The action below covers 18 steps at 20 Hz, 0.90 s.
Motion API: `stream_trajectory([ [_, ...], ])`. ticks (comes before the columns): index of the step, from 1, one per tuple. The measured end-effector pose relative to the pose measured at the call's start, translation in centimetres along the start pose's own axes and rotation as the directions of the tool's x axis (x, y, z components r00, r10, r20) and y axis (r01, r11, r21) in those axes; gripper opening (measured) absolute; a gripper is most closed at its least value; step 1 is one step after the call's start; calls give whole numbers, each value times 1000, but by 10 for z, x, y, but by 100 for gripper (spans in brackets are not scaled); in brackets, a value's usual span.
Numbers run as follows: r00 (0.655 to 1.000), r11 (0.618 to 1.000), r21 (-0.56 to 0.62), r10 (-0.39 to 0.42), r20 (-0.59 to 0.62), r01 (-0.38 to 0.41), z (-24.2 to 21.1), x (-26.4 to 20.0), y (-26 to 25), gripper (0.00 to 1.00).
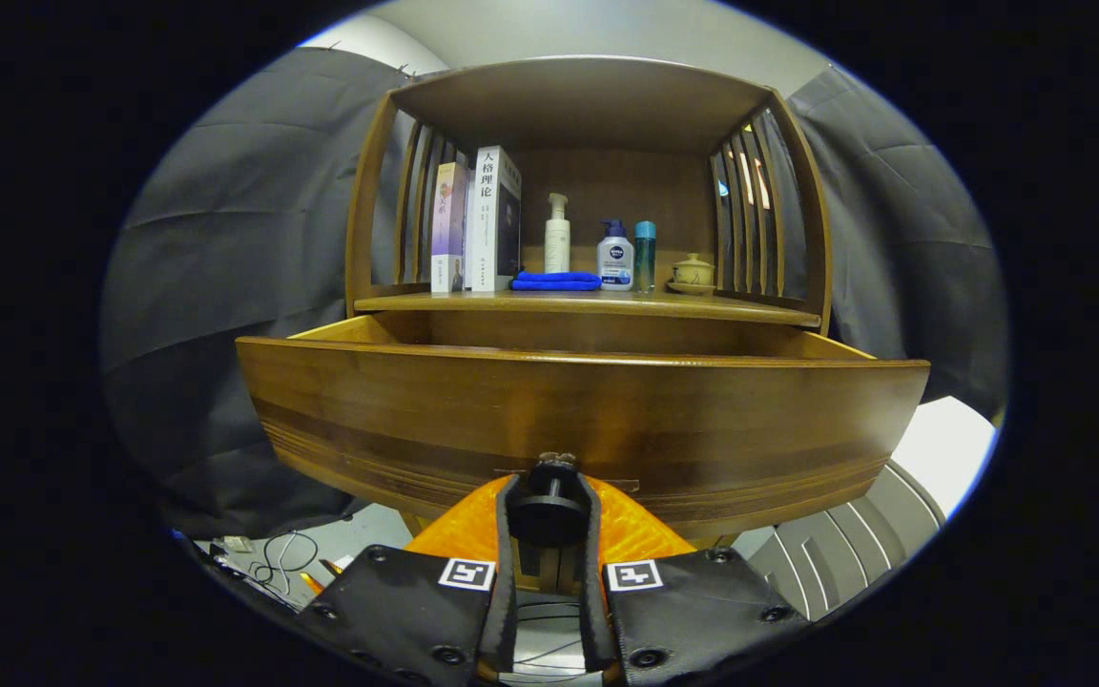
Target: Pull open the drawer, take out the items inside it, and place them on the countertop above the cabinet.
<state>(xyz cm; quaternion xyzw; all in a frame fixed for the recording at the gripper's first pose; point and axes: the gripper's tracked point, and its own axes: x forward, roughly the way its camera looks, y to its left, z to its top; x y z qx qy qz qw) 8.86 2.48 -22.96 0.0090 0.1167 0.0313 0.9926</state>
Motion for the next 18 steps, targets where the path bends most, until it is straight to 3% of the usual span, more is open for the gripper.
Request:
stream_trajectory([
  [18, 998, 997, -41, 60, -18, -60, -10, -29, 7, 29],
])
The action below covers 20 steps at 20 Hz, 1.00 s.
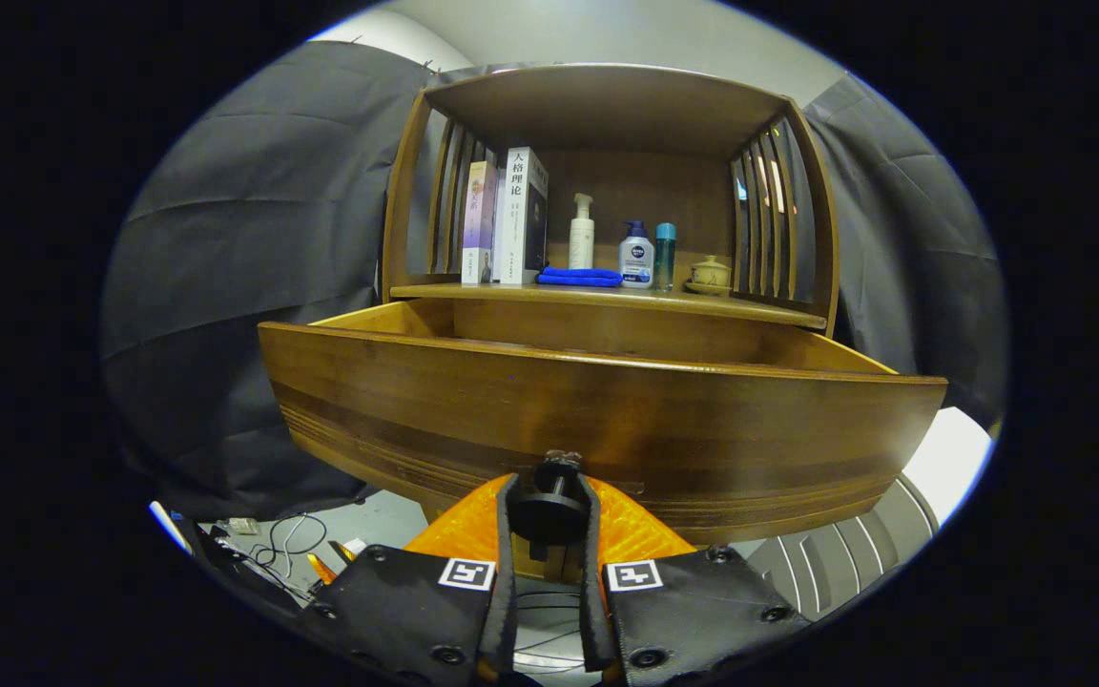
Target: Pull open the drawer, take out the items inside it, and place them on the countertop above the cabinet.
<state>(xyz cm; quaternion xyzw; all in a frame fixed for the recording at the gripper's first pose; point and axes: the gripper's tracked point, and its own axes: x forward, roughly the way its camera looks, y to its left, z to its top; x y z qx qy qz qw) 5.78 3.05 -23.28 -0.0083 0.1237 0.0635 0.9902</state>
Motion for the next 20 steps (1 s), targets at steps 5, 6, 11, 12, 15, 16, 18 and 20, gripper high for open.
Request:
stream_trajectory([
  [5, 998, 999, 17, 37, -53, -36, 2, -1, 2, 32],
  [6, 996, 998, 11, 58, -74, -57, 2, -2, 4, 38],
  [11, 997, 998, 0, 69, -34, -69, 42, -25, -8, 72],
  [12, 997, 998, 1, 66, -25, -66, 53, -31, -12, 78],
  [15, 996, 995, 44, 88, 21, -88, 93, -38, -16, 98],
  [16, 996, 992, 82, 91, 27, -93, 105, -37, -19, 98],
  [18, 995, 977, 191, 99, -12, -95, 118, -26, -28, 98],
  [20, 989, 945, 314, 122, -84, -90, 125, -11, -36, 98],
])
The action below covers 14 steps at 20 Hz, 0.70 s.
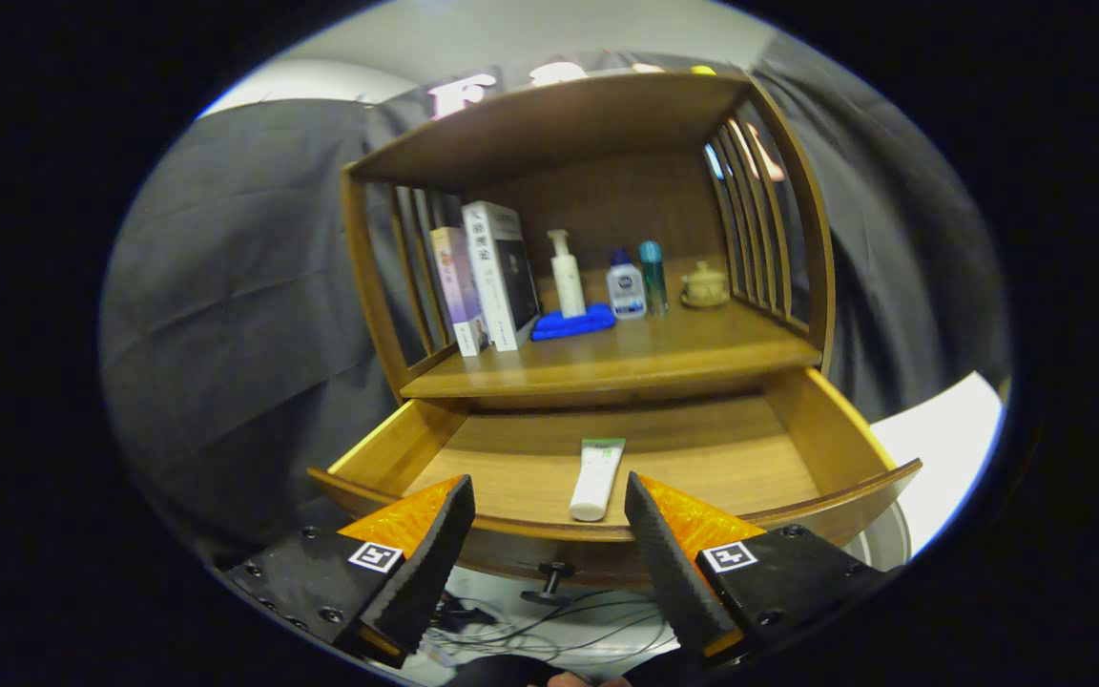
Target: Pull open the drawer, take out the items inside it, and place them on the countertop above the cabinet.
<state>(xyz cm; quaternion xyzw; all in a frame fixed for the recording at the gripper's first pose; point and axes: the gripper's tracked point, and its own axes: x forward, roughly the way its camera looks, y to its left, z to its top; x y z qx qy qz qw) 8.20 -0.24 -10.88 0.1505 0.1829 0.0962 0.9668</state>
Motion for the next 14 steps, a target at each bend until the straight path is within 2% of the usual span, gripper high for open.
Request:
stream_trajectory([
  [3, 998, 993, 118, -19, -52, 25, 24, 17, -18, 97],
  [8, 993, 987, 150, -36, -114, 53, 40, 30, -28, 98],
  [14, 989, 995, 45, -85, -119, 91, 25, 19, -28, 98],
])
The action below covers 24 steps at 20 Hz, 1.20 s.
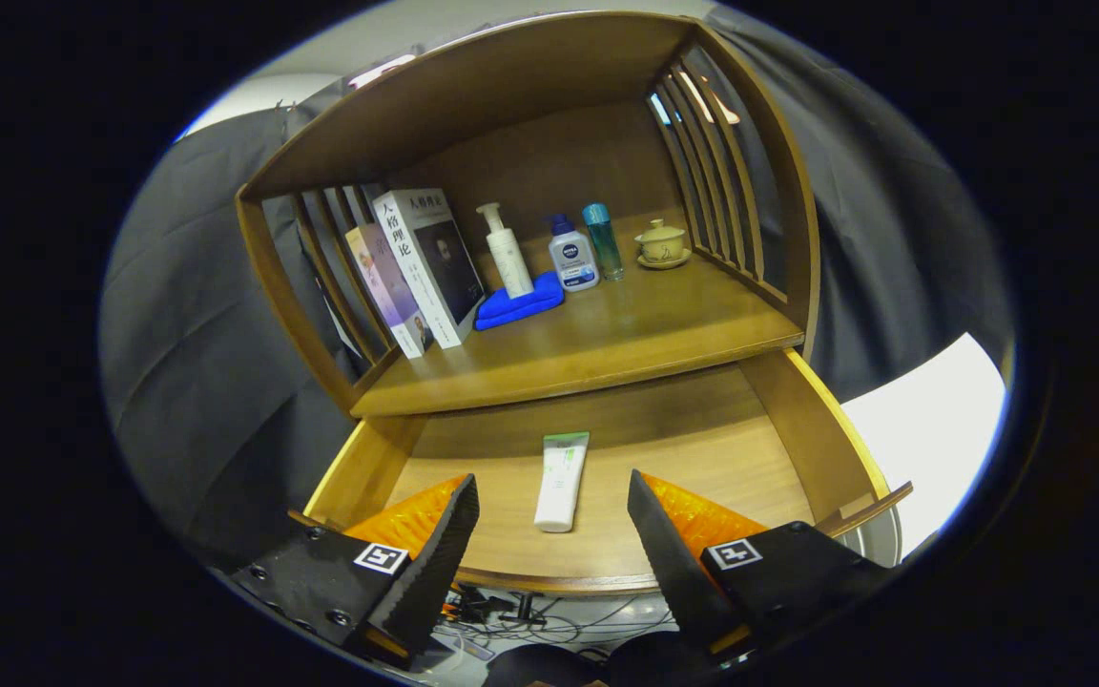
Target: Pull open the drawer, take out the items inside it, and place them on the countertop above the cabinet.
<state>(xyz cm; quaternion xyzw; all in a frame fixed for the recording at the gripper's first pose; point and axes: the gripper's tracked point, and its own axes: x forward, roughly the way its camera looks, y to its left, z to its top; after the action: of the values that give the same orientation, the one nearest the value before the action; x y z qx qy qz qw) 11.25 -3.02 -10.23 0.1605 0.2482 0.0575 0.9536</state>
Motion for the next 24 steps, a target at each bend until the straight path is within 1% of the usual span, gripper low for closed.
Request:
stream_trajectory([
  [1, 1000, 1000, -25, 0, 10, 0, 1, -2, 3, 98],
  [2, 999, 995, -97, -26, 21, 28, 7, -2, 2, 98],
  [3, 996, 971, -226, -69, 64, 82, 16, -3, -4, 98],
  [4, 988, 926, -353, -97, 124, 135, 34, -6, -4, 98],
  [5, 981, 889, -429, -96, 168, 161, 49, -10, 5, 98],
  [6, 982, 878, -458, -66, 174, 140, 56, -9, 22, 98],
  [8, 992, 886, -459, -6, 129, 65, 52, -1, 52, 98],
  [11, 998, 884, -466, 1, 57, 26, 54, 30, 64, 97],
  [13, 1000, 884, -467, -18, -14, 9, 48, 53, 64, 97],
  [16, 991, 851, -525, -77, -110, 8, 40, 86, 53, 98],
  [17, 985, 842, -540, -90, -148, -5, 35, 94, 51, 98],
  [19, 964, 845, -535, -118, -238, -29, 19, 110, 45, 98],
  [22, 915, 861, -506, -164, -369, -50, -9, 126, 30, 98],
  [24, 886, 860, -508, -205, -417, -40, -18, 136, 18, 98],
])
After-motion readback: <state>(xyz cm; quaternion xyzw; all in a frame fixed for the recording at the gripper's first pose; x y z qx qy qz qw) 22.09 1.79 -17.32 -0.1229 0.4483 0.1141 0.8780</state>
